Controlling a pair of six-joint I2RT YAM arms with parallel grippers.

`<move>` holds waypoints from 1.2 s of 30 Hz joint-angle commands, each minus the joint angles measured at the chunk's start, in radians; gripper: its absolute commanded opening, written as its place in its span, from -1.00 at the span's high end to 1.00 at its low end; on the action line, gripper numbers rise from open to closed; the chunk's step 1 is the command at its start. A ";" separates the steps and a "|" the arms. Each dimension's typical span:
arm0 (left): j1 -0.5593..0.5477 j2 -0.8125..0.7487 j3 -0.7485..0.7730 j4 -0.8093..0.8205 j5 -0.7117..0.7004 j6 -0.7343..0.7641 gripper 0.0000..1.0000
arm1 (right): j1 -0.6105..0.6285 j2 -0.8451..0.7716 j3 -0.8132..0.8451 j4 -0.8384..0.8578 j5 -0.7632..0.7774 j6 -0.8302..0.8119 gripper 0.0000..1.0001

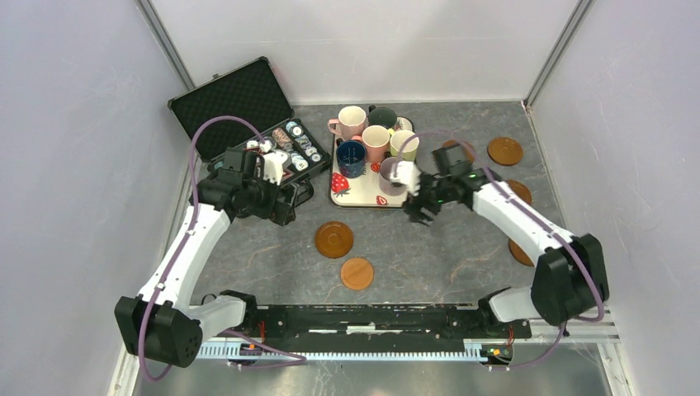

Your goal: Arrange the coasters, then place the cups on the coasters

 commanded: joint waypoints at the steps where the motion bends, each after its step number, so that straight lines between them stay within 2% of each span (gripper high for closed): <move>1: 0.054 -0.009 0.085 -0.029 0.052 -0.077 -1.00 | 0.197 0.093 0.030 0.168 0.063 0.197 -0.59; 8: 0.136 -0.002 0.137 -0.090 0.109 -0.093 -1.00 | 0.440 0.318 0.167 0.270 0.156 0.266 -0.59; 12: 0.147 -0.001 0.133 -0.080 0.110 -0.091 -1.00 | 0.506 0.433 0.244 0.280 0.187 0.293 -0.58; 26: 0.150 -0.001 0.139 -0.060 0.111 -0.086 -1.00 | 0.568 0.619 0.413 0.325 0.182 0.382 -0.59; 33: 0.150 -0.016 0.134 -0.056 0.100 -0.091 -1.00 | 0.575 0.659 0.400 0.330 0.212 0.374 -0.55; 36: 0.150 -0.017 0.134 -0.055 0.102 -0.091 -1.00 | 0.575 0.634 0.342 0.332 0.212 0.364 -0.42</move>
